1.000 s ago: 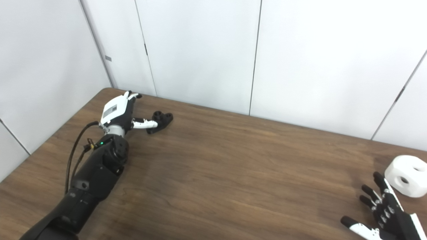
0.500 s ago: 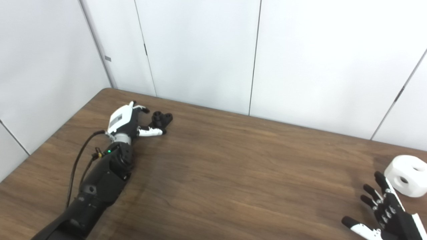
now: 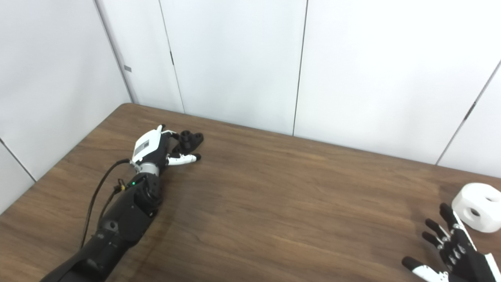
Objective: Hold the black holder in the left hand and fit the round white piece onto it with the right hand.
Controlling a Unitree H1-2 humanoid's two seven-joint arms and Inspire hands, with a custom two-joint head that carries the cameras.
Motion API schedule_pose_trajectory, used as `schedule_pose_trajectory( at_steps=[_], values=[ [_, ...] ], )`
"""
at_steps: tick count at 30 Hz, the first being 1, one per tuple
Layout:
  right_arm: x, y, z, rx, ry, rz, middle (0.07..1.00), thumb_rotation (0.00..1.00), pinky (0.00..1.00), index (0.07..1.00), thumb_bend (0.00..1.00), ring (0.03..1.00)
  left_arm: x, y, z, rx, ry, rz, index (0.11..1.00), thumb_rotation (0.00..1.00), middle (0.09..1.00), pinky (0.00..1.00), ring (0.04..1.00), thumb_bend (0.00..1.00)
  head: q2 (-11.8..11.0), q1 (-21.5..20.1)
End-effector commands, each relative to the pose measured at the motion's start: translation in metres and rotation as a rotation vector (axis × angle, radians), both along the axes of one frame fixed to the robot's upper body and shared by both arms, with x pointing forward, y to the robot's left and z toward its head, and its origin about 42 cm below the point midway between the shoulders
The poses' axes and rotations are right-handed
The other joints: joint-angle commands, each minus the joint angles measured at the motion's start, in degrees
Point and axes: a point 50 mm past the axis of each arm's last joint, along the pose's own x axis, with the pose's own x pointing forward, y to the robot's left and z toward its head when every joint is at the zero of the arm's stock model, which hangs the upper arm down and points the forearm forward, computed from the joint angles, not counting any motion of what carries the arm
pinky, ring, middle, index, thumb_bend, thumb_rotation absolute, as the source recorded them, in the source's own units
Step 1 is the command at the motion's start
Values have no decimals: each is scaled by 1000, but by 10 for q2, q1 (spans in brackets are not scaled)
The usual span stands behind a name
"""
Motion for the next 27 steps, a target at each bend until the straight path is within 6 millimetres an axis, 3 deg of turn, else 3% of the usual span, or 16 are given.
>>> schedule_pose_trajectory(
  at_steps=[1, 10, 15, 21, 24, 25, 27],
  values=[
    [3, -7, 21, -20, -75, 8, 986, 173, 850, 949, 754, 904, 8, 0, 12, 37, -40, 7, 753, 300, 1000, 1000, 1000, 994, 2, 0],
    [0, -9, 22, -33, -72, 4, 999, 188, 843, 959, 758, 901, 8, -1, -3, 13, -51, 70, 754, 278, 1000, 1000, 1000, 949, 6, -2],
    [-3, -8, 23, -45, -71, 5, 1000, 201, 834, 956, 761, 898, 10, -1, -11, -137, -82, 109, 739, 264, 1000, 999, 1000, 935, 10, -4],
    [-6, -8, 24, -35, -72, 5, 998, 227, 844, 957, 771, 895, 15, -11, -23, -227, -105, 117, 664, 205, 967, 931, 1000, 898, 15, -7],
    [-8, -7, 25, -34, -72, 5, 998, 223, 847, 955, 763, 895, 16, -18, -29, -245, -116, 92, 595, 133, 948, 884, 1000, 844, 18, -9],
    [-8, -7, 26, -35, -72, 5, 991, 221, 836, 953, 762, 890, 17, -21, -31, -253, -119, 85, 545, 100, 946, 904, 1000, 687, 19, -10],
    [-8, -6, 27, -37, -73, 4, 985, 219, 823, 951, 760, 884, 17, -24, -34, -270, -124, 76, 503, 71, 942, 940, 1000, 558, 20, -11]
  ],
)
